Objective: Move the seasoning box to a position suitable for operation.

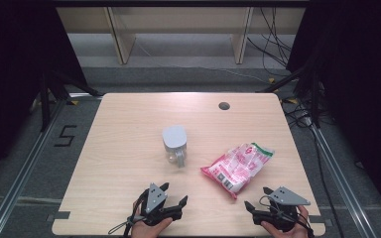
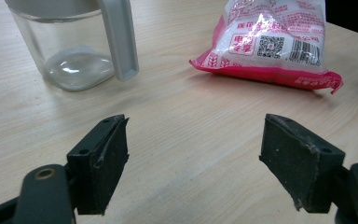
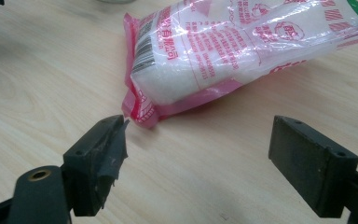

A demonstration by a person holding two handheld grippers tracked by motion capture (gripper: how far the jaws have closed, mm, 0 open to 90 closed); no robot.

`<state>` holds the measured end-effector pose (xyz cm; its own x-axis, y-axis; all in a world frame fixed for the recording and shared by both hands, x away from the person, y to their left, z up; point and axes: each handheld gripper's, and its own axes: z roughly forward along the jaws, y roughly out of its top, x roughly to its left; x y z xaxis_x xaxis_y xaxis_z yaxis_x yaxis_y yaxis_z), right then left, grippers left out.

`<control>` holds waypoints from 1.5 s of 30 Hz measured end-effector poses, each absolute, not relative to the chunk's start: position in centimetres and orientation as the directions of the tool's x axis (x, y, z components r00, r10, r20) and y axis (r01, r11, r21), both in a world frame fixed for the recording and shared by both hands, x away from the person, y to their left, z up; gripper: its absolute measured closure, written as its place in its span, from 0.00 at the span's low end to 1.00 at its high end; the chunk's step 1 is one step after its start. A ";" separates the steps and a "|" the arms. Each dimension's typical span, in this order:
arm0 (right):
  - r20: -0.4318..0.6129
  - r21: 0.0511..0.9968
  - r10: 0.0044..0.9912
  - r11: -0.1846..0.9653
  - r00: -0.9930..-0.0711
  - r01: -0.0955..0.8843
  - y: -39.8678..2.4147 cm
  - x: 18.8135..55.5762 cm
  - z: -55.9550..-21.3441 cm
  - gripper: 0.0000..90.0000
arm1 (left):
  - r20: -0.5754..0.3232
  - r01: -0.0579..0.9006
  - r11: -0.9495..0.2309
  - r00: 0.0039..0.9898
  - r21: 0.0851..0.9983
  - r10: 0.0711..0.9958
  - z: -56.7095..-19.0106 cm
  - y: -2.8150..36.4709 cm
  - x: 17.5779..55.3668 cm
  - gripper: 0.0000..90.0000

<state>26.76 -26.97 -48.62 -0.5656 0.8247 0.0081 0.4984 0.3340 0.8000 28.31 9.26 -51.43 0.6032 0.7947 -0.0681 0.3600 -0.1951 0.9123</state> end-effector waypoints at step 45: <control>0.026 0.809 0.832 0.308 -0.554 0.500 -27.0 26.9 -48.7 0.23 | 0.040 0.353 -0.260 0.523 0.899 0.851 -49.6 7.4 37.0 0.51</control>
<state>26.85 -27.04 -48.70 -0.5543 0.8319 0.0257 0.5005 0.3084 0.8089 37.01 7.43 -49.60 0.5235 0.8511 0.0404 0.3530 -0.2598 0.8988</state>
